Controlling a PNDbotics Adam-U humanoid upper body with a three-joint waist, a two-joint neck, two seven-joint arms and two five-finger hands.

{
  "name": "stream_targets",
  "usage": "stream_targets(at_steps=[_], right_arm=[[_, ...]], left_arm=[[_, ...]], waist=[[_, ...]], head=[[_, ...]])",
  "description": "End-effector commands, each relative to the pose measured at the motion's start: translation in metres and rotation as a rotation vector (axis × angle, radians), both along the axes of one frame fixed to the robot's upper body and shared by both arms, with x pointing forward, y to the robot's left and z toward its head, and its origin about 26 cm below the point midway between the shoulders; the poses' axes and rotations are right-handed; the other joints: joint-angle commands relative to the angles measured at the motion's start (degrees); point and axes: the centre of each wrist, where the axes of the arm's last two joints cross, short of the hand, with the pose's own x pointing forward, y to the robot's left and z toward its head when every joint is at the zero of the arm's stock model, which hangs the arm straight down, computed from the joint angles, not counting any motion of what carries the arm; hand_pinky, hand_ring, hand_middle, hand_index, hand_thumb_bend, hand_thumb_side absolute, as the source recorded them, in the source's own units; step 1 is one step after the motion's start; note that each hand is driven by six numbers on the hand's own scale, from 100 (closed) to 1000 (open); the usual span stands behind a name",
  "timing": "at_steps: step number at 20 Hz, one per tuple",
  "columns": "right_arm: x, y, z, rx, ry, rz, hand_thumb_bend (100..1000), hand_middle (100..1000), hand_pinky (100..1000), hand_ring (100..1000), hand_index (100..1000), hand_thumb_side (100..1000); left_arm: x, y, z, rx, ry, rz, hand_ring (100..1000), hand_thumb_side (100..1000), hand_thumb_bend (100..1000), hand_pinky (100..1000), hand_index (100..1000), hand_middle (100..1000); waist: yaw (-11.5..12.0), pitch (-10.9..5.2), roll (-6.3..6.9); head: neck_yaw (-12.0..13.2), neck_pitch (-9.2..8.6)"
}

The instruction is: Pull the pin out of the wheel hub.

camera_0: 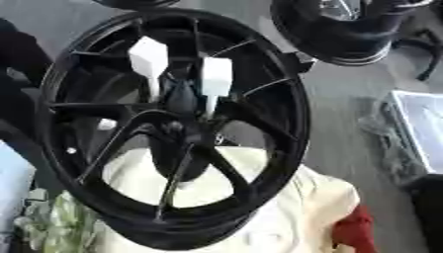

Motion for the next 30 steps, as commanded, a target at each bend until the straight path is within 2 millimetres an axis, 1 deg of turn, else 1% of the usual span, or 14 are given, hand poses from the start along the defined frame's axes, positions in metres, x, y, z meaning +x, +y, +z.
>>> stream_targets(at_steps=[1, 6, 14, 17, 19, 23, 24, 26, 30], right_arm=[[-0.007, -0.006, 0.011, 0.001, -0.039, -0.018, 258, 708, 873, 773, 813, 100], [-0.007, -0.009, 0.015, 0.047, -0.055, -0.025, 251, 704, 871, 770, 811, 100], [-0.006, -0.007, 0.012, 0.032, -0.042, -0.022, 259, 709, 875, 774, 816, 107], [-0.005, -0.001, 0.008, -0.019, -0.024, -0.006, 271, 715, 877, 779, 820, 135], [-0.005, 0.005, 0.005, -0.074, -0.015, 0.013, 300, 721, 879, 783, 822, 142], [-0.007, 0.012, 0.001, -0.172, -0.009, 0.038, 308, 724, 878, 785, 822, 174], [-0.006, 0.014, -0.001, -0.196, -0.006, 0.040, 306, 725, 878, 785, 823, 203], [-0.006, 0.020, -0.005, -0.254, 0.004, 0.051, 311, 727, 878, 787, 825, 230], [-0.004, 0.027, -0.011, -0.331, 0.013, 0.064, 311, 728, 878, 788, 825, 253]], left_arm=[[-0.001, 0.002, 0.008, 0.010, -0.026, 0.006, 760, 657, 347, 819, 749, 712], [-0.001, 0.002, 0.007, 0.011, -0.024, 0.006, 761, 657, 347, 820, 748, 712], [-0.001, 0.003, 0.006, 0.011, -0.021, 0.007, 761, 658, 351, 821, 749, 711], [-0.001, 0.003, 0.006, 0.012, -0.021, 0.008, 761, 658, 351, 821, 748, 710], [-0.001, 0.003, 0.006, 0.012, -0.021, 0.006, 761, 658, 352, 821, 748, 710], [-0.001, 0.004, 0.005, 0.011, -0.017, 0.009, 761, 658, 353, 821, 748, 709], [-0.001, 0.004, 0.005, 0.011, -0.016, 0.010, 760, 658, 353, 822, 748, 709], [-0.001, 0.003, 0.005, 0.012, -0.016, 0.007, 760, 657, 354, 822, 747, 709], [-0.001, 0.003, 0.006, 0.014, -0.019, 0.008, 760, 657, 354, 822, 747, 708]], waist=[[-0.1, -0.81, 0.45], [-0.1, -0.92, 0.34], [0.4, -0.99, -0.26], [0.6, -0.96, -0.45], [0.8, -0.91, -0.54], [0.9, -0.83, -0.73], [0.9, -0.82, -0.78], [1.0, -0.79, -0.85], [1.1, -0.69, -0.86]], head=[[-0.2, -0.87], [0.4, 0.24], [0.6, 0.26], [0.4, 0.13], [0.3, 0.01], [0.0, -0.41], [0.0, -0.44], [0.0, -0.35], [0.1, -0.25]])
